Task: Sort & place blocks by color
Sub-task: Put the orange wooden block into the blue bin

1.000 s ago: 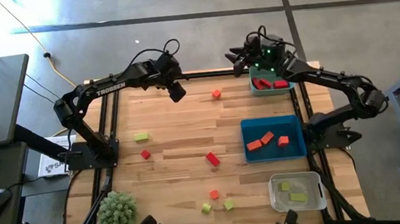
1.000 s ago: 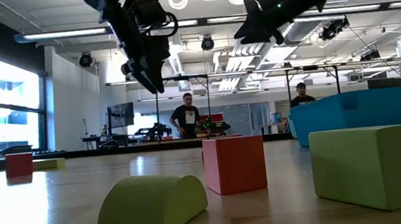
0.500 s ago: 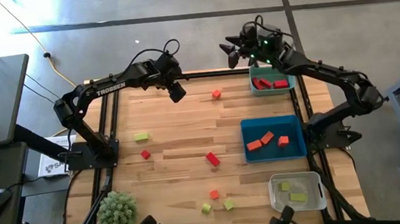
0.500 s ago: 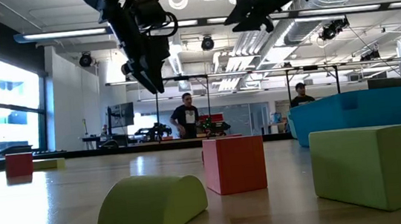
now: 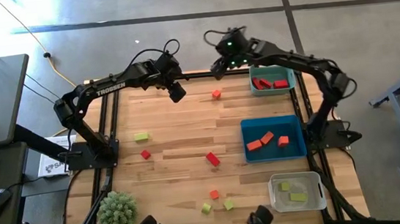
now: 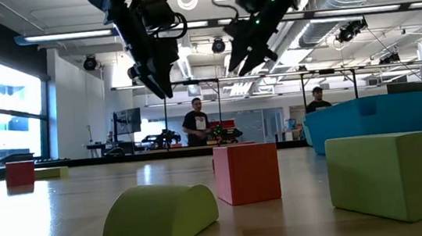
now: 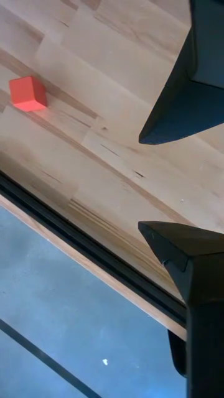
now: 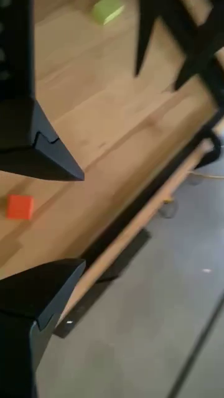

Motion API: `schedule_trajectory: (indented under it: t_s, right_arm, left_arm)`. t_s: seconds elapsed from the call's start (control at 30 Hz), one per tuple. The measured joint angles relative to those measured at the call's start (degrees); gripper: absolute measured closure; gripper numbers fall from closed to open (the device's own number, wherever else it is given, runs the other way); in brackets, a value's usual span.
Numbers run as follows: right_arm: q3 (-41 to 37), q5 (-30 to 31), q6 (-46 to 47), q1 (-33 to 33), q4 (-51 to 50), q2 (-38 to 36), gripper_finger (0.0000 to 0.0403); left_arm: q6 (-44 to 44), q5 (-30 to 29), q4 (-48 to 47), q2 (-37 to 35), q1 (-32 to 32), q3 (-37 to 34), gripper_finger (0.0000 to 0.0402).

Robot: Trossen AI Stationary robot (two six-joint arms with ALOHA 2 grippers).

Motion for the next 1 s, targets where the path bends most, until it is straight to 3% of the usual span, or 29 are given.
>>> schedule_trajectory:
  t_s: [0.3, 1.0]
  right_arm:
    - [6.3, 0.0, 2.4, 0.8, -10.0, 9.3, 0.0201]
    - [6.4, -2.0, 5.4, 2.2, -11.9, 18.4, 0.0201]
  left_arm:
    - [0.0, 0.0, 0.2, 0.0, 0.0, 0.0, 0.02]
    - [0.0, 0.0, 0.4, 0.0, 0.0, 0.0, 0.02]
